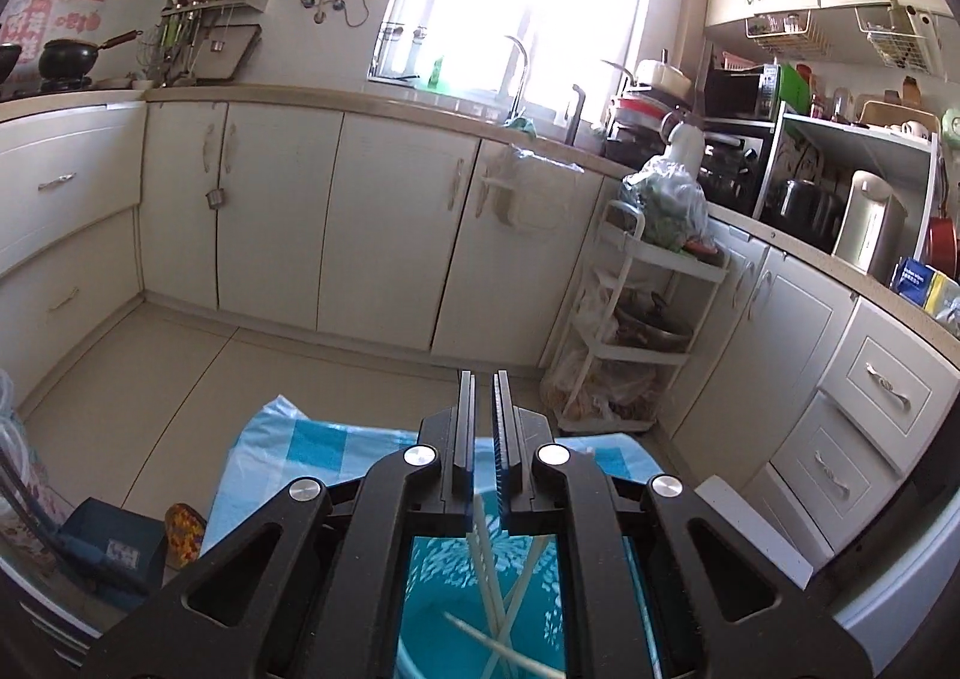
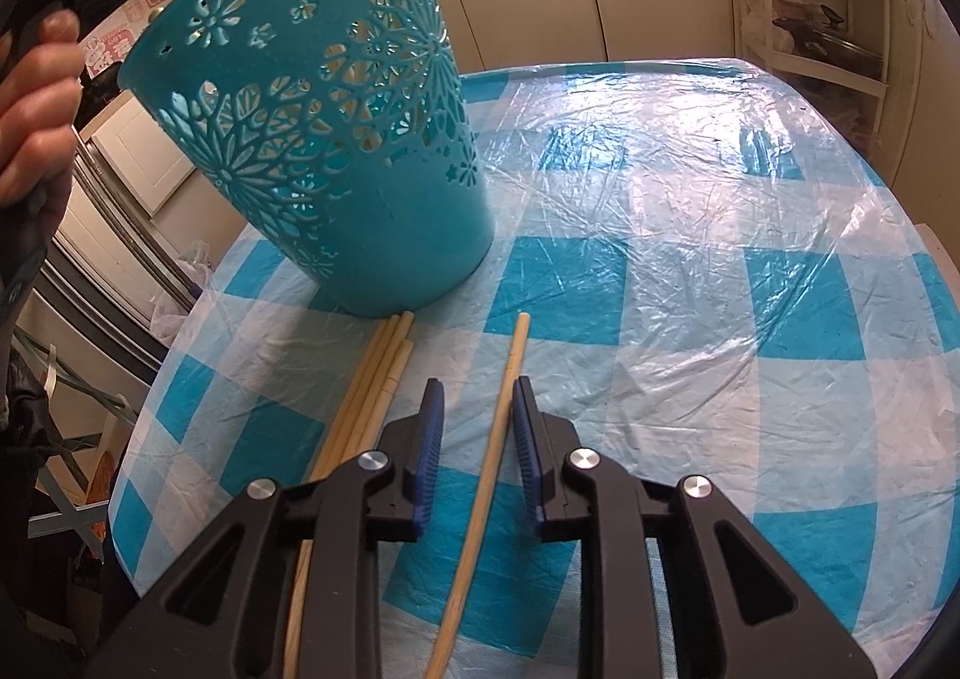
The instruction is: Organize utensils
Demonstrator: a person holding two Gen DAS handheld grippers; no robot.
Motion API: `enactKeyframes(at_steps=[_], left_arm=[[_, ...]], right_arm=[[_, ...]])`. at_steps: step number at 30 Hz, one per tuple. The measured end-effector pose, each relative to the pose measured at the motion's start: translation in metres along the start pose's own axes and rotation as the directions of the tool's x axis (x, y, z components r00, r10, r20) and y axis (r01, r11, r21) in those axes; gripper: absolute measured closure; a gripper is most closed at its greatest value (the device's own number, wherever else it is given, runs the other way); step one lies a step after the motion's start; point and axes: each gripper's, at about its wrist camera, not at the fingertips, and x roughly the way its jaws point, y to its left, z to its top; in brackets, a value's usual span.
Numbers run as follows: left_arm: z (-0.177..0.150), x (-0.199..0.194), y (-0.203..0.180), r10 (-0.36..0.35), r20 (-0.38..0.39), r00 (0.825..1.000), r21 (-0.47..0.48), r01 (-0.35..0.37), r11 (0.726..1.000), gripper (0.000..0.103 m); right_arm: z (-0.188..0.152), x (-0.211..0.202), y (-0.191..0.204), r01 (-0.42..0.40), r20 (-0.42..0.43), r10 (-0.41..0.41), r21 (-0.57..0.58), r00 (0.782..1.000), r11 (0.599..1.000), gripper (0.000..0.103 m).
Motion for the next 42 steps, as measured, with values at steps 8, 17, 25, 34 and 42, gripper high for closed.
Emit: enactKeyframes(at_steps=[8, 17, 25, 34, 42], left_arm=[[-0.044, -0.055, 0.034, 0.143, 0.005, 0.990, -0.031, -0.143, 0.989, 0.034], [-0.137, -0.050, 0.076, 0.293, -0.219, 0.931, -0.008, -0.302, 0.953, 0.016], [-0.167, -0.031, 0.068, 0.282, -0.298, 0.912, 0.046, -0.281, 0.959, 0.011], [-0.172, -0.021, 0.067, 0.274, -0.344, 0.898, 0.049, -0.275, 0.960, 0.008], [-0.173, -0.017, 0.063, 0.281, -0.361, 0.889, 0.064, -0.277, 0.959, 0.008]], right_arm=[[0.000, 0.000, 0.004, 0.022, -0.002, -0.022, -0.016, 1.000, 1.000, 0.079], [0.000, 0.008, 0.033, 0.184, -0.011, -0.188, -0.155, 0.982, 0.971, 0.085], [0.000, 0.005, 0.030, 0.183, -0.051, -0.196, -0.186, 0.979, 0.965, 0.094], [0.002, -0.010, 0.001, 0.070, -0.032, -0.070, -0.014, 0.997, 0.997, 0.097], [0.023, -0.065, -0.010, -0.077, 0.109, 0.065, 0.106, 0.992, 0.991, 0.097]])
